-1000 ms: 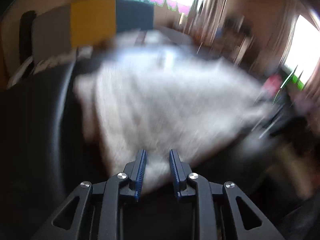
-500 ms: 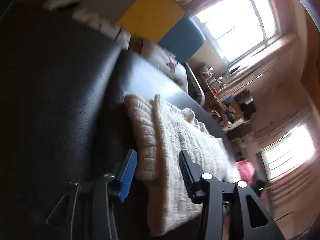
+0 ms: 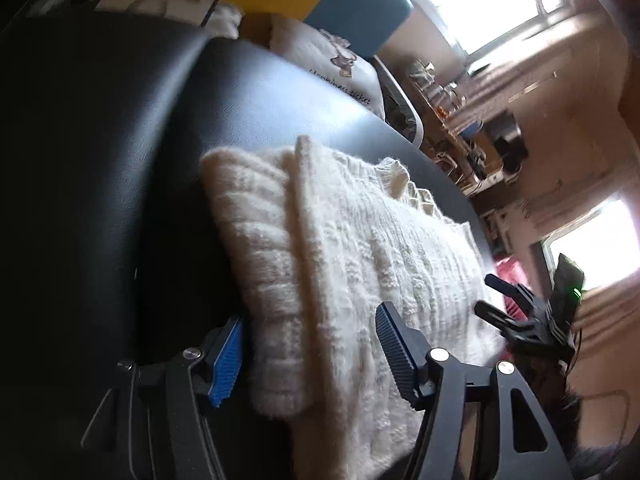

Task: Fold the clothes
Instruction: 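Close the left tool on the sweater edge and lift it up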

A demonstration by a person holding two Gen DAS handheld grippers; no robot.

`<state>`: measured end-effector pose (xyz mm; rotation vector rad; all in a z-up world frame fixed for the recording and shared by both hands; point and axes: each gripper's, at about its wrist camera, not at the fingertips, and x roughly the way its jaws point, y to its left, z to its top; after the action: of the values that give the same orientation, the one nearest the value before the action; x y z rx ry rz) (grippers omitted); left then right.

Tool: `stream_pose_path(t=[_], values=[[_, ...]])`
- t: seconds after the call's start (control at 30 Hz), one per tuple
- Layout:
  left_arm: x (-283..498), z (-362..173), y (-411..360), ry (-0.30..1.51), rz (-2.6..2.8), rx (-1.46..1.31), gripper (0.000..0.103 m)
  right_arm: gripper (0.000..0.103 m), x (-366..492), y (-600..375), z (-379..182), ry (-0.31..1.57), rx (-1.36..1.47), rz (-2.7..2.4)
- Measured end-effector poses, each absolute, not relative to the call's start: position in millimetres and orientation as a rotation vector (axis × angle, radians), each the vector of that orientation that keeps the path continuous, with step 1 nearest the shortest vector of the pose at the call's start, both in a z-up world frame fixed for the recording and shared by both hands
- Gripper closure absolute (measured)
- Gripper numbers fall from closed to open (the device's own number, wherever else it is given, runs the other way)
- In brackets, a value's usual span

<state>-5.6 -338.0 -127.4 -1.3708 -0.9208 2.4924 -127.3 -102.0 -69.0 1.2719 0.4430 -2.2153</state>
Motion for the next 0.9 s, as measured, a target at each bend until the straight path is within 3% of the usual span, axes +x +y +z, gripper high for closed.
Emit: stream_pose_path(t=[0.07, 0.1, 0.13, 0.2, 0.37, 0.43, 0.57, 0.67, 0.8, 0.9], values=[[-10.8, -125.6, -331.2, -0.848, 2.498, -1.394, 0.051, 0.0, -132.8, -104.0, -92.8, 0.471, 1.341, -2.199], [-10.4, -126.1, -330.3, -0.849, 2.498, -1.389, 0.067, 0.0, -130.6, -101.1, -96.4, 0.437, 1.303, -2.216], [-9.4, -127.2, -331.5, -0.875, 2.492, -1.377, 0.077, 0.0, -128.5, -98.3, -98.4, 0.416, 1.276, -2.225], [-7.2, -129.7, -334.1, -0.93, 2.479, -1.352, 0.081, 0.0, -125.0, -93.1, -99.0, 0.395, 1.244, -2.227], [-9.1, -130.0, -340.5, -1.036, 2.464, -1.283, 0.081, 0.0, -126.0, -82.7, -75.9, 0.314, 1.191, -2.265], [-11.4, -136.0, -346.4, -1.116, 2.422, -1.3, 0.072, 0.0, -130.6, -79.6, -70.5, 0.281, 1.193, -2.284], [-17.0, -145.5, -352.7, -1.238, 2.38, -1.283, 0.067, 0.0, -135.6, -83.3, -71.0, 0.22, 1.199, -2.259], [-22.4, -145.6, -346.6, -1.192, 2.409, -1.284, 0.065, 0.0, -134.4, -106.6, -86.9, 0.358, 1.288, -2.227], [-24.2, -133.6, -328.7, -0.982, 2.494, -1.277, 0.082, 0.0, -128.2, -113.5, -96.8, 0.394, 1.221, -2.265], [-22.2, -123.9, -327.9, -0.971, 2.516, -1.236, 0.084, 0.0, -124.0, -108.8, -98.5, 0.365, 1.172, -2.274]])
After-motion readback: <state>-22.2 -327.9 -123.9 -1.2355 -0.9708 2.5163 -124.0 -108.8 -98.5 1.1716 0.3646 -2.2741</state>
